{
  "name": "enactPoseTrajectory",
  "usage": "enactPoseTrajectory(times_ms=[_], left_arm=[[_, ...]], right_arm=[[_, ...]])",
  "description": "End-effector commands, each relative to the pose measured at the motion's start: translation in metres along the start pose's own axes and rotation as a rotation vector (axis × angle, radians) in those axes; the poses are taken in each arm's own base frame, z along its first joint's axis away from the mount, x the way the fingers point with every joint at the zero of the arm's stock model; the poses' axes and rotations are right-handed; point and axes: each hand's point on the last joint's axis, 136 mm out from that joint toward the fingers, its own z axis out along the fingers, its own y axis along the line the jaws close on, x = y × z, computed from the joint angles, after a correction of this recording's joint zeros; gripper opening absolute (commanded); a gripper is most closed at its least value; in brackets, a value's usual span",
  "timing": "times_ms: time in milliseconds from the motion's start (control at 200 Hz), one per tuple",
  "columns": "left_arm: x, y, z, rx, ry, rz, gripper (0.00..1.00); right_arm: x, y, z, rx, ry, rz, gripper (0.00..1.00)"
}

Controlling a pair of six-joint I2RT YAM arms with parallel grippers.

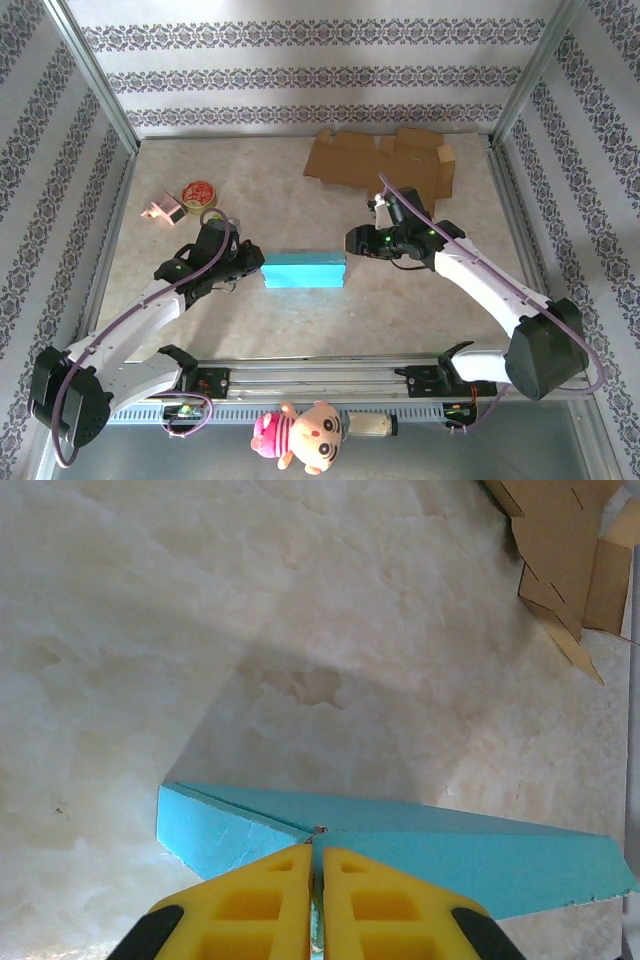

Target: Fold the paper box

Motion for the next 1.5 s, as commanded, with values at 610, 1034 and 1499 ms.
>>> enactPoseTrajectory(times_ms=[610, 1034, 1499], left_arm=[[0.108, 0.050, -0.027, -0.134, 0.183, -0.036, 0.32], [0.091, 0.006, 0.016, -0.018, 0.099, 0.067, 0.77], [-0.015, 0.016, 0.133, -0.122, -0.010, 0.025, 0.48]], right_arm=[[0.143, -0.054, 0.008, 0.152, 0.212, 0.047, 0.40], [0.105, -0.064, 0.028, 0.181, 0.042, -0.016, 0.72], [-0.008, -0.038, 0.149, 0.179, -0.115, 0.165, 0.36]])
